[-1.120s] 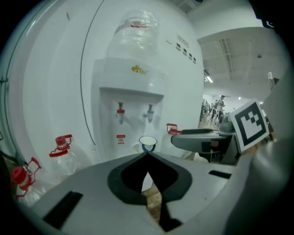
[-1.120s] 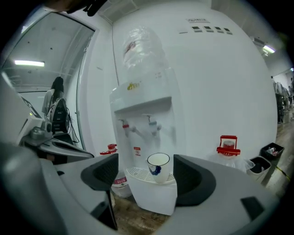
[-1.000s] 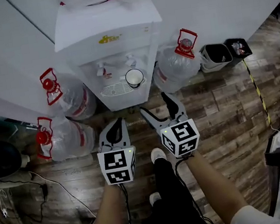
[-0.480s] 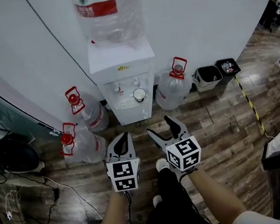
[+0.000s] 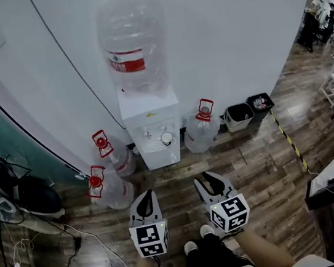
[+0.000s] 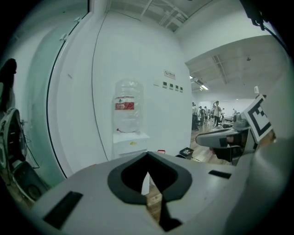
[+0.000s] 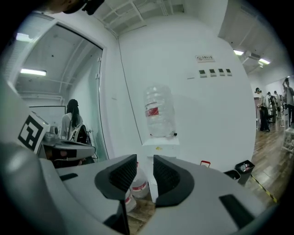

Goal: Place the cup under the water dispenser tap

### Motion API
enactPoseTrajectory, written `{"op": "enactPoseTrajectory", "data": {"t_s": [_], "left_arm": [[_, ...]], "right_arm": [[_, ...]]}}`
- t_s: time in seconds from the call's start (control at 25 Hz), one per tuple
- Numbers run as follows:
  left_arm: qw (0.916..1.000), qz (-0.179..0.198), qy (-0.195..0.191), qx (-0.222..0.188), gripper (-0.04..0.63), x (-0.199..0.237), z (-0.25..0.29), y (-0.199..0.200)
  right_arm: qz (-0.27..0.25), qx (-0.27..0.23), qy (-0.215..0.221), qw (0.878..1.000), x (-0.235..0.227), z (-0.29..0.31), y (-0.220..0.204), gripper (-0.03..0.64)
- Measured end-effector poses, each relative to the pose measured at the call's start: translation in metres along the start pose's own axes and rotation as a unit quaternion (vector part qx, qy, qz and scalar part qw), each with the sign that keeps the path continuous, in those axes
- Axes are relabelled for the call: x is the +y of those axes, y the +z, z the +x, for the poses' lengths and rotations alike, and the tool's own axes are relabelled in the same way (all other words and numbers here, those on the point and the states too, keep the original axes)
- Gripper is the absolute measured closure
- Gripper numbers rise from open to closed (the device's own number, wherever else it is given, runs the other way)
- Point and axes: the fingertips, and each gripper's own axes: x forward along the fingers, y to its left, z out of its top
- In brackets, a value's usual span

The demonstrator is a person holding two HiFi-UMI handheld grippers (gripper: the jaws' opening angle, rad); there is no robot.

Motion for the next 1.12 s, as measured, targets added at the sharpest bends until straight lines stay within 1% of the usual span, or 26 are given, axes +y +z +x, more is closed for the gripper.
{"op": "enactPoseTrajectory", "data": {"t_s": [0.12,0.2,0.28,0.36,0.44,0.6,0.84,1.12], "left_arm": [[0.9998,-0.015,0.004,-0.015,0.545,-0.010,-0.020,0.020],[0.9992,-0.035,-0.004,-0.020,0.545,-0.024,-0.031,0.029],[0.9987,-0.044,-0.010,-0.026,0.545,-0.040,-0.039,0.038],[0.9989,-0.030,-0.009,-0.036,0.545,-0.055,-0.045,0.050],[0.9989,-0.020,-0.008,-0.042,0.545,-0.067,-0.050,0.058],[0.9982,-0.025,-0.011,-0.054,0.545,-0.082,-0.061,0.075],[0.9979,-0.019,0.000,-0.062,0.546,-0.094,-0.065,0.092],[0.9979,-0.019,0.002,-0.061,0.545,-0.102,-0.062,0.097]], "right_arm": [[0.005,-0.021,0.006,1.000,0.011,-0.023,0.031,0.538],[-0.003,-0.034,0.007,0.999,0.016,-0.039,0.047,0.574],[-0.001,-0.044,0.008,0.999,0.017,-0.056,0.059,0.592],[0.007,-0.048,0.009,0.999,0.014,-0.069,0.068,0.595],[0.004,-0.047,0.011,0.999,0.012,-0.080,0.073,0.595],[-0.019,-0.042,0.021,0.999,0.012,-0.095,0.077,0.595],[-0.019,-0.031,0.046,0.998,0.012,-0.106,0.079,0.595],[-0.014,-0.036,0.053,0.998,0.004,-0.108,0.087,0.595]]}}
